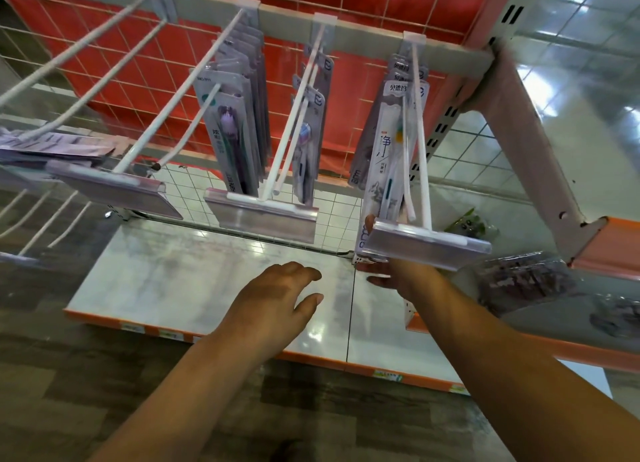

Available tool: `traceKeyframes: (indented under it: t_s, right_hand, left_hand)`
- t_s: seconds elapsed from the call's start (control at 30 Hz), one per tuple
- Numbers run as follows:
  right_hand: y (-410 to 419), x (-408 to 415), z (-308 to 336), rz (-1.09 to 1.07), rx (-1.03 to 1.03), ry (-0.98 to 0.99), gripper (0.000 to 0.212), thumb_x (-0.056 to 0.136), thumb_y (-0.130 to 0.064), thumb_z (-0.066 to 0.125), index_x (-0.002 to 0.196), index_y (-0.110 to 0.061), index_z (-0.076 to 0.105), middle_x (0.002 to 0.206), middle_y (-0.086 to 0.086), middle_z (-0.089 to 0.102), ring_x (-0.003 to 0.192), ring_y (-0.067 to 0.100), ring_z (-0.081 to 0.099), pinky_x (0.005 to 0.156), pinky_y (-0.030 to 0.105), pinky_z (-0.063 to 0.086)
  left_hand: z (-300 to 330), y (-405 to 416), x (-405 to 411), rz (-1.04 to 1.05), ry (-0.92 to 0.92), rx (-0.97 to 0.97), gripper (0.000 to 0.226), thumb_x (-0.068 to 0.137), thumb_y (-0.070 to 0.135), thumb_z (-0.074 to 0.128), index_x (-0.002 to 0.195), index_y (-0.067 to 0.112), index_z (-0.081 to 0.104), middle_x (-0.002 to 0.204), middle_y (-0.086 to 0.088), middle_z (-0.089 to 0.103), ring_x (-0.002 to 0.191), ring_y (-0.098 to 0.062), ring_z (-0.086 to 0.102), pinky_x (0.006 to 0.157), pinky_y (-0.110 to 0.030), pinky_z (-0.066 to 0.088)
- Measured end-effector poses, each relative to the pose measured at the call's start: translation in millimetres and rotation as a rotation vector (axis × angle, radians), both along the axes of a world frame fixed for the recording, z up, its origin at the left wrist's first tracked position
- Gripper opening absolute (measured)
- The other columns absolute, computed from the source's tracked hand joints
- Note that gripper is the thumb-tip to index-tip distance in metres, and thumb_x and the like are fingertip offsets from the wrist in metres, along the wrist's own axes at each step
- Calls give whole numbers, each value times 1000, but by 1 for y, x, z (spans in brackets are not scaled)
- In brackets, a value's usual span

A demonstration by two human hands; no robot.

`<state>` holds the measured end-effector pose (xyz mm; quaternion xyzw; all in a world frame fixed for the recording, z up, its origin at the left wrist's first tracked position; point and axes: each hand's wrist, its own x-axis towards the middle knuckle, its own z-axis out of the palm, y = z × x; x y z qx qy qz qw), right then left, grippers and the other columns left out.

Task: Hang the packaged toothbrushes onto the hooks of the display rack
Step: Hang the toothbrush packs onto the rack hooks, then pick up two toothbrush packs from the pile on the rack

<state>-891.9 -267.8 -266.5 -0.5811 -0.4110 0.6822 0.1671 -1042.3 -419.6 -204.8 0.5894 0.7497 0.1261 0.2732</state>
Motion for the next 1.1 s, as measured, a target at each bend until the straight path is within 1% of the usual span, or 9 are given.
traceKeyframes:
  t_s: [0.17,0.23,0.33,0.47,0.57,0.7,0.83,1.0,1.1]
  right_hand:
    - [-18,1,2,-44,-108,-73,23,96,-32,48,104,-12,55,92,9,63,73,22,65,57,27,51]
    - [-23,-4,1,18,-67,-155,21,90,-38,57,93,-17,57,88,8,64,73,21,64,61,27,48]
    - [-32,-21,4,120,103,-241,14,88,-28,62,84,-15,60,85,7,64,69,19,61,61,26,44]
    - [-44,-52,11,305,412,-388,18,85,-25,62,93,-9,66,92,9,67,82,22,64,73,30,49]
    - [-56,-78,22,459,516,-481,22,86,-29,60,101,-14,65,93,0,64,84,16,60,68,23,41]
    - [-72,-116,33,629,580,-548,27,89,-24,56,115,-17,60,105,-2,60,90,13,52,78,22,38]
    - [-91,-159,39,727,636,-615,30,89,-20,54,119,-20,57,121,2,59,107,20,55,89,27,44]
    - [-117,-222,46,777,632,-615,29,91,-21,54,120,-23,55,119,-2,58,104,16,56,80,22,40]
    - [-132,-265,44,804,613,-579,30,91,-21,57,121,-22,55,120,0,59,103,17,57,83,24,47]
  left_hand:
    - [-7,-3,-3,10,-29,-39,42,97,42,39,138,35,36,147,14,34,132,-7,34,102,-17,30]
    - [-10,-5,-8,16,-33,-46,41,97,41,39,138,34,37,146,13,36,131,-8,35,101,-18,30]
    - [-12,-9,-16,37,-19,-30,41,97,40,40,138,33,39,145,12,38,130,-9,35,101,-19,31]
    - [-12,-20,-33,65,16,-31,43,97,40,38,139,33,36,147,10,36,132,-10,34,105,-22,30]
    - [-12,-28,-51,91,30,-29,44,98,40,36,141,32,34,148,10,33,134,-10,31,106,-21,27]
    - [-12,-41,-83,158,23,-49,45,98,41,37,142,33,32,150,11,30,136,-10,29,108,-22,26]
    - [-11,-56,-123,195,28,-57,45,98,41,38,142,34,32,151,10,29,136,-11,29,109,-24,27]
    - [-5,-82,-186,210,64,-53,44,98,40,36,141,32,33,148,9,35,133,-11,33,106,-23,29]
    - [-3,-97,-229,224,93,-71,44,99,40,35,141,31,33,146,7,36,131,-13,35,105,-25,32]
